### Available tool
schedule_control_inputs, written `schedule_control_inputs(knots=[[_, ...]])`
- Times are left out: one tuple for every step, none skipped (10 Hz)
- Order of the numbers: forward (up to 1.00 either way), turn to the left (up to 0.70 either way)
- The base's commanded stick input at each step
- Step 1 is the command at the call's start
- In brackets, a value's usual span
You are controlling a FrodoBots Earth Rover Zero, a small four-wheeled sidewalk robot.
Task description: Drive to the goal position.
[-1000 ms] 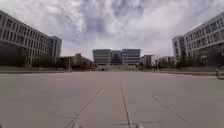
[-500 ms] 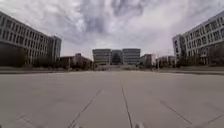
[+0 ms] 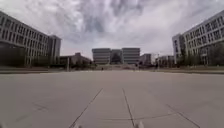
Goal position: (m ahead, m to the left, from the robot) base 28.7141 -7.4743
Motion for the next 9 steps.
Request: schedule_control_inputs(knots=[[0.7, 0.0], [0.7, 0.0], [0.7, 0.0], [0.7, 0.0], [0.7, 0.0], [0.7, 0.0], [0.7, 0.0], [0.7, 0.0], [0.7, 0.0]])
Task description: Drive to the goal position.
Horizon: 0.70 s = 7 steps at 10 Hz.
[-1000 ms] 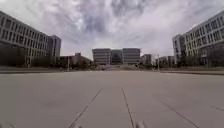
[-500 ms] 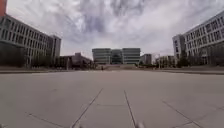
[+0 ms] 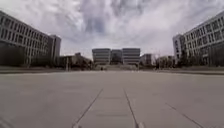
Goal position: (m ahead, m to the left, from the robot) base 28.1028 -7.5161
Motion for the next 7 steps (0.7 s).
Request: schedule_control_inputs(knots=[[0.7, 0.0], [0.7, 0.0], [0.7, 0.0], [0.7, 0.0], [0.7, 0.0], [0.7, 0.0], [0.7, 0.0]])
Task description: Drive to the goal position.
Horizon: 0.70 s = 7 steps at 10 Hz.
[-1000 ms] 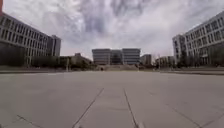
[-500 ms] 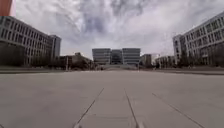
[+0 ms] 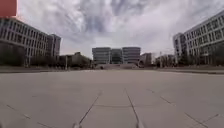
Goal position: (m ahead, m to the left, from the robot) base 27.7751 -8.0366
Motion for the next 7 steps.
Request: schedule_control_inputs(knots=[[0.7, 0.0], [0.7, 0.01], [0.7, 0.07], [0.7, 0.11], [0.7, 0.08], [0.7, 0.0], [0.7, 0.0]])
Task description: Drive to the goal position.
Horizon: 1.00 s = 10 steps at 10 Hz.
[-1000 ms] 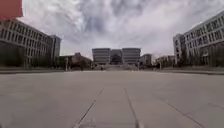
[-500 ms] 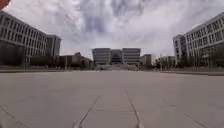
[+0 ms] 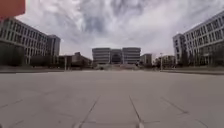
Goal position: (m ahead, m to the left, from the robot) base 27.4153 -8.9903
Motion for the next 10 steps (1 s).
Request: schedule_control_inputs(knots=[[0.7, 0.0], [0.7, 0.0], [0.7, 0.0], [0.7, 0.0], [0.7, 0.0], [0.7, 0.0], [0.7, 0.0], [0.7, 0.0], [0.7, 0.0], [0.7, 0.0]])
